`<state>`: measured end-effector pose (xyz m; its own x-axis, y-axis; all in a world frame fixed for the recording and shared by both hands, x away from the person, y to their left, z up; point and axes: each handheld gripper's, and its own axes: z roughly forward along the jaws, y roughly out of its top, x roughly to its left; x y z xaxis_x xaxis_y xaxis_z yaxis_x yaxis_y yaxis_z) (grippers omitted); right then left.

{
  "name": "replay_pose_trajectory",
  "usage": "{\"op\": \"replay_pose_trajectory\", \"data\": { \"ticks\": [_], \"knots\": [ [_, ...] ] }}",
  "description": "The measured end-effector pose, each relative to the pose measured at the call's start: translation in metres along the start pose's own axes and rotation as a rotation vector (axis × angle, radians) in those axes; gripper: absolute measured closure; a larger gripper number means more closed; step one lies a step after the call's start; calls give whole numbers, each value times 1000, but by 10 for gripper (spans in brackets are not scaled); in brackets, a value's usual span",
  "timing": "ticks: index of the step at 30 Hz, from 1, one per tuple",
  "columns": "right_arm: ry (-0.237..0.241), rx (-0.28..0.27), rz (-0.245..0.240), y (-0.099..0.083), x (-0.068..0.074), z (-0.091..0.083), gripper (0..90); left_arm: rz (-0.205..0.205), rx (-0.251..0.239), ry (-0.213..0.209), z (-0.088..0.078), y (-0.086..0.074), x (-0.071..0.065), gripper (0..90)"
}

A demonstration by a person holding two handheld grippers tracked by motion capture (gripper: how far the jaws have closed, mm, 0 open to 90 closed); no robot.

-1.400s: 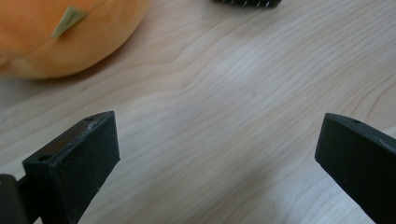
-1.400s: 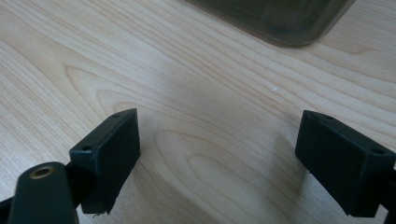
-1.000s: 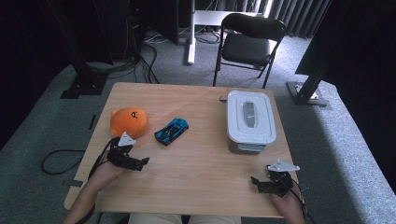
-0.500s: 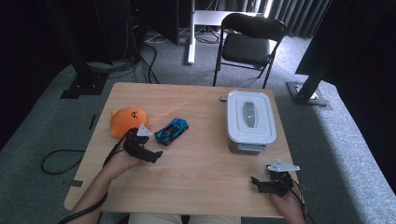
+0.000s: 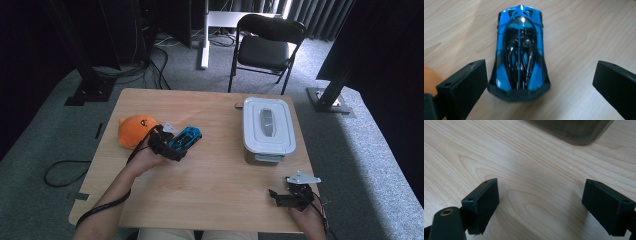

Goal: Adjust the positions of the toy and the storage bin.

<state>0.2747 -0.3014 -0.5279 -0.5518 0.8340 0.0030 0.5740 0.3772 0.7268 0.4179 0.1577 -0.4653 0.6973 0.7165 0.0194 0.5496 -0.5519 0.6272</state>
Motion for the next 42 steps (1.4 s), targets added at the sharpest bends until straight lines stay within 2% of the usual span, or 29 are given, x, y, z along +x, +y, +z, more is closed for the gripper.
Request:
{"op": "replay_pose_trajectory", "data": {
  "ticks": [4, 5, 6, 11, 13, 16, 17, 19, 20, 23, 27, 28, 30, 31, 32, 33, 35, 39, 42],
  "knots": [
    [0, -1, -1, 0, 0, 0, 138, -12, 29, 0, 11, 8, 7, 4],
    [0, -1, -1, 0, 0, 0, 138, -12, 43, 25, 14, 11, 8, 4],
    [0, -1, -1, 0, 0, 0, 139, -6, 68, 25, 20, 13, 9, 4],
    [-1, -1, -1, 0, 0, 0, 139, -7, 78, 33, 27, 18, 10, 4],
    [-1, -1, -1, 0, 0, 0, 139, -2, 100, 36, 35, 24, 11, 4],
    [-1, -1, -1, 0, 0, 0, 139, 1, 128, 12, 40, 28, 13, 5],
    [-1, -1, -1, 0, 0, 0, 139, 15, 141, 8, 43, 29, 13, 5],
    [-1, -1, 0, 0, 0, 0, 140, 27, 146, 19, 48, 31, 13, 13],
    [-1, -1, 0, 0, 0, 0, 140, 35, 150, 24, 51, 32, 14, 62],
    [-1, -2, -1, 0, 0, 0, 140, 29, 159, 38, 56, 35, 13, 62],
    [-1, -2, -1, 0, 0, 0, 141, 14, 168, 48, 60, 37, 14, 62],
    [-1, -2, -1, 0, 0, 0, 141, 20, 193, 54, 63, 37, 13, 62],
    [-1, -2, -1, 0, 0, 0, 142, 19, 202, 48, 65, 37, 12, 83],
    [-1, -2, -1, 0, 0, 0, 142, 19, 206, 58, 66, 37, 12, 83],
    [-1, -2, -2, 0, 0, 0, 142, 18, 204, 39, 66, 36, 12, 96],
    [-1, -2, -2, 0, 0, 0, 142, 14, 205, 44, 67, 36, 12, 131],
    [-1, -2, -1, 0, 0, 0, 142, 18, 212, 49, 68, 35, 12, 148],
    [-1, -2, 0, 0, 0, 0, 142, 5, 213, 39, 68, 33, 12, 150],
    [-1, -2, -1, 0, 0, 0, 142, -12, 208, 41, 67, 33, 13, 189]
  ]
}}
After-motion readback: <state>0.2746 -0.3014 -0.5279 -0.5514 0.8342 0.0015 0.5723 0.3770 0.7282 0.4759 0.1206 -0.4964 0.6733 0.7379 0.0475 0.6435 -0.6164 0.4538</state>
